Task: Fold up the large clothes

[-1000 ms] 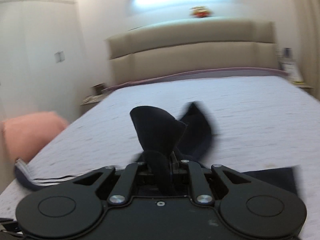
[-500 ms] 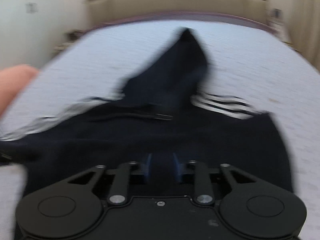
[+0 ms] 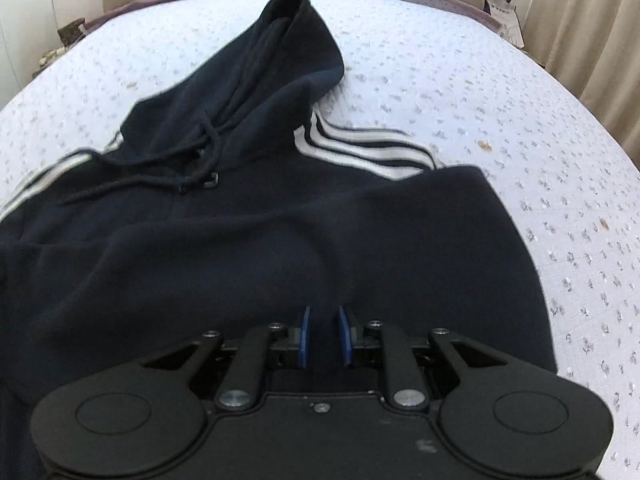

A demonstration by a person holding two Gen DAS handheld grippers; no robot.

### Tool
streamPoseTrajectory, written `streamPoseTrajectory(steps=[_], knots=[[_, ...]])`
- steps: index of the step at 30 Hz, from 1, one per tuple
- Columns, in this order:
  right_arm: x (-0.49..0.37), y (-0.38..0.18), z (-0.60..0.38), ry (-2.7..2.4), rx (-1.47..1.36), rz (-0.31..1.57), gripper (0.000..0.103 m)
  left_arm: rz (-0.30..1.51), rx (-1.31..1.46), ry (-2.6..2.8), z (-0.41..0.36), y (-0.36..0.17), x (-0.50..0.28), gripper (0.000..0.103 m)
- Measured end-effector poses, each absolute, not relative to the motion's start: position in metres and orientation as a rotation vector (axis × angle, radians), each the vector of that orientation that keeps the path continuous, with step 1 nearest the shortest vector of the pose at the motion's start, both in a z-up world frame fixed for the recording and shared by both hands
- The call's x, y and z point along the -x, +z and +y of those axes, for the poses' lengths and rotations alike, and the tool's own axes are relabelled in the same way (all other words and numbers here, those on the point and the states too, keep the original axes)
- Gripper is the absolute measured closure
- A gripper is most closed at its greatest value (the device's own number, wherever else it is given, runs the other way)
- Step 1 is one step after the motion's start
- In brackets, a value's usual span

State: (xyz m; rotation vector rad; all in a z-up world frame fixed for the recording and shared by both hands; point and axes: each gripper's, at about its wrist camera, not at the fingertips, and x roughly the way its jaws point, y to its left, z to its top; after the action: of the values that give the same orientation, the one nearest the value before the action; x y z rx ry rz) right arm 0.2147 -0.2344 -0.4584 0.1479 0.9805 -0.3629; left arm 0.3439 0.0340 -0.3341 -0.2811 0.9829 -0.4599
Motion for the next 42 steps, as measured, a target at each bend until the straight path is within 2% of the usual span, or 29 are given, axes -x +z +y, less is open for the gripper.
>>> streamPoseTrajectory(steps=[3, 6, 9, 12, 15, 19, 22, 24, 26, 27, 30, 33, 34, 39, 41, 42], knots=[[-0.21, -0.437, -0.233, -0.373, -0.136, 0.928, 0.082, 0.882, 0.33, -0.477, 0.049, -0.302, -0.349, 0.1], [-0.208, -0.423, -0.23, -0.384, -0.13, 0.883, 0.082, 0.841, 0.286, -0.405, 0.067, -0.293, -0.358, 0.099], [-0.216, -0.434, -0.226, -0.388, -0.121, 0.912, 0.082, 0.969, 0.13, -0.325, 0.072, -0.326, -0.375, 0.081], [-0.231, -0.465, -0.224, -0.41, -0.114, 1.023, 0.082, 1.048, 0.054, -0.254, 0.075, -0.353, -0.37, 0.079], [-0.24, -0.471, -0.217, -0.406, -0.042, 1.047, 0.08, 0.962, 0.115, -0.259, 0.081, -0.338, -0.351, 0.077], [-0.237, -0.439, -0.205, -0.342, -0.06, 0.959, 0.079, 0.87, 0.189, -0.386, 0.074, -0.316, -0.337, 0.076], [-0.238, -0.424, -0.182, -0.27, -0.052, 0.923, 0.079, 0.946, 0.158, -0.443, 0.053, -0.328, -0.343, 0.078], [-0.242, -0.433, -0.173, -0.227, -0.089, 0.971, 0.079, 1.038, 0.134, -0.404, 0.041, -0.35, -0.352, 0.08], [-0.254, -0.454, -0.167, -0.232, -0.1, 1.087, 0.079, 1.078, 0.121, -0.359, 0.039, -0.366, -0.356, 0.095], [-0.259, -0.466, -0.168, -0.226, -0.118, 1.155, 0.079, 1.068, 0.133, -0.365, 0.042, -0.365, -0.356, 0.094], [-0.259, -0.467, -0.172, -0.237, -0.145, 1.144, 0.078, 1.004, 0.235, -0.397, 0.065, -0.35, -0.347, 0.088], [-0.257, -0.467, -0.175, -0.233, -0.157, 1.148, 0.078, 0.919, 0.294, -0.308, 0.106, -0.332, -0.334, 0.074], [-0.257, -0.467, -0.175, -0.23, -0.15, 1.152, 0.078, 0.902, 0.307, -0.263, 0.121, -0.328, -0.331, 0.072], [-0.258, -0.467, -0.169, -0.229, -0.098, 1.157, 0.075, 0.777, 0.419, 0.102, 0.241, -0.311, -0.324, 0.068], [-0.256, -0.469, -0.164, -0.232, -0.068, 1.15, 0.075, 0.723, 0.494, 0.247, 0.288, -0.307, -0.324, 0.057], [-0.256, -0.469, -0.163, -0.233, -0.056, 1.146, 0.075, 0.7, 0.523, 0.301, 0.306, -0.307, -0.325, 0.055]])
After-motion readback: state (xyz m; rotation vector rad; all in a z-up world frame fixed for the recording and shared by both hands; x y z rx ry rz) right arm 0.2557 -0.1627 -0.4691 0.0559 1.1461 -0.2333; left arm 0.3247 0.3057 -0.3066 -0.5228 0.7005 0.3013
